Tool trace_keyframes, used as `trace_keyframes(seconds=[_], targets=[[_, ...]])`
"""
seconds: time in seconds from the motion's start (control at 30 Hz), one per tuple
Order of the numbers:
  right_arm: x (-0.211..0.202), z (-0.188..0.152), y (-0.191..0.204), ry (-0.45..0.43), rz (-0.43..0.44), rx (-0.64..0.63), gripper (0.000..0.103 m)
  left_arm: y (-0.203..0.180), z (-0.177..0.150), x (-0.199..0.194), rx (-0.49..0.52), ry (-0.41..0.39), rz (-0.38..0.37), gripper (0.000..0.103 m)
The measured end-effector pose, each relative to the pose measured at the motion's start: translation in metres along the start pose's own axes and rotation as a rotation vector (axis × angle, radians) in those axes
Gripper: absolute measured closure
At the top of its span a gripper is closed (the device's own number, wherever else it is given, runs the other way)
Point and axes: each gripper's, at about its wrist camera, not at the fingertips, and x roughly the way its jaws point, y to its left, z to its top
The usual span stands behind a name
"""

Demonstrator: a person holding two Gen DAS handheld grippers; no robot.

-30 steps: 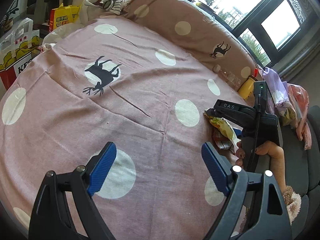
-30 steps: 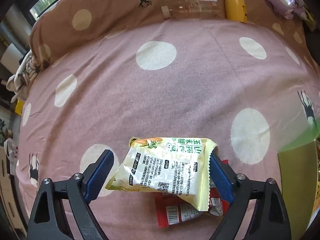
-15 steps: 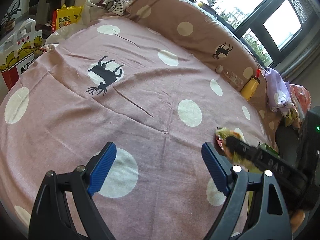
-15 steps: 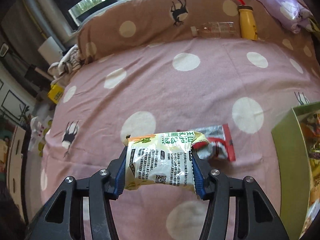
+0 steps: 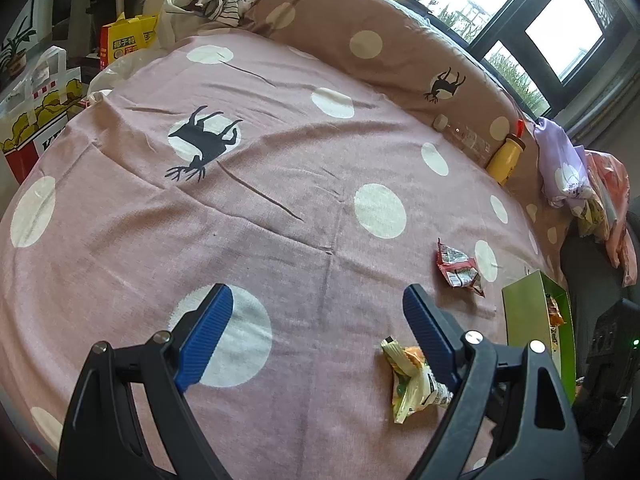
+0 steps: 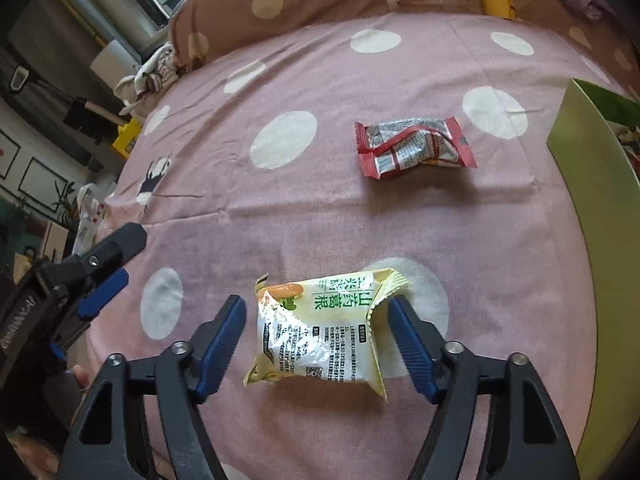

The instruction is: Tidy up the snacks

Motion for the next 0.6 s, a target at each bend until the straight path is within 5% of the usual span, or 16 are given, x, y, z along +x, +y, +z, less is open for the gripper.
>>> trace_keyframes(seconds=[0.23, 0.43, 0.6], targets=[[-0.035, 0.002, -0.033, -0.089, 0.111, 0.151, 0.02, -0.019, -0.01, 0.004, 0.049, 0.08, -0.102, 0.016], [-0.019, 0.003, -0.05, -0.029, 0.227, 0.25, 0.02, -0.054, -0.031, 0.011, 0.156, 0.162, -0.184, 0.019], [-0.006, 0.002, -0.052, 0.008, 0.244, 0.279, 0.02, -0.069, -0.044, 0.026, 0.207, 0.239, -0.222, 0.028]])
